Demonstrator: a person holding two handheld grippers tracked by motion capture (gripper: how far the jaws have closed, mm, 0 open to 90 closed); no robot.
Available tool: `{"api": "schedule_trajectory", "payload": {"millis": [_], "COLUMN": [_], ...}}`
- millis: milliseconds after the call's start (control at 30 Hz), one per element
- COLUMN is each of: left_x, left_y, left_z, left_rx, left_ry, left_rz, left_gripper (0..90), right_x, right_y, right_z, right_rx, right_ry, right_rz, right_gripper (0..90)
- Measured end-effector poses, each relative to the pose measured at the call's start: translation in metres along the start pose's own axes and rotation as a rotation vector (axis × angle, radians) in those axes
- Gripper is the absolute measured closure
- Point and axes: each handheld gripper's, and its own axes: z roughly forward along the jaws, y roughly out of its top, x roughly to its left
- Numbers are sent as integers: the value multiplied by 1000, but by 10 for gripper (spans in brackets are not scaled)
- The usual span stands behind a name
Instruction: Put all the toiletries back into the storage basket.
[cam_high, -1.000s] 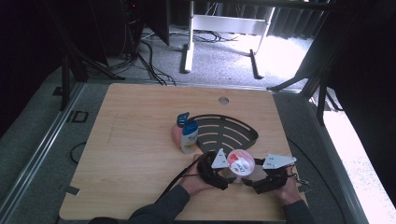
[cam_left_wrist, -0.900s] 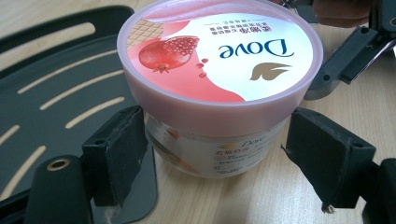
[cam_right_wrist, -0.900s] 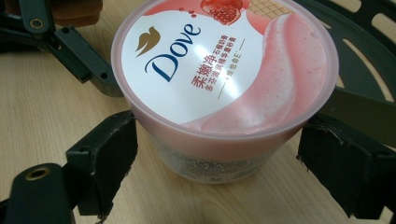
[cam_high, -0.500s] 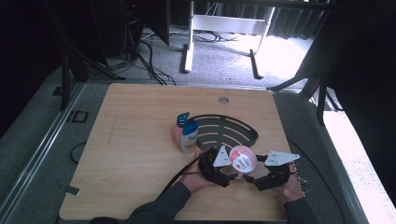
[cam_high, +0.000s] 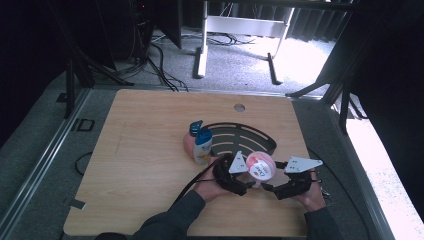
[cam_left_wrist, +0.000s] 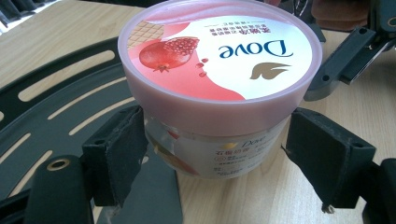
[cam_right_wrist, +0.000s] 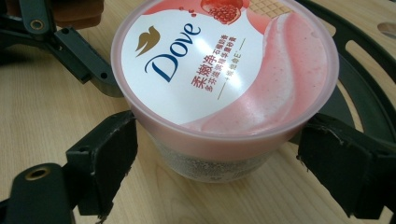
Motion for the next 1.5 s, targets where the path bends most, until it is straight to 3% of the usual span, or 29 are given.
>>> {"api": "schedule_trajectory", "payload": {"millis": [267, 1500], "left_x": [5, 28], "left_y": [5, 24], "left_z": [-1, 5], "left_rx": [-14, -7], "left_ry": [8, 40], "left_rz": [-13, 6], "left_gripper": [206, 206], "right_x": [-6, -34], "right_y": [7, 26], "right_z": [-1, 0], "right_rx": [-6, 6], "right_ry": [4, -3], "right_rz": [-5, -17], "right_gripper": [119, 126]}}
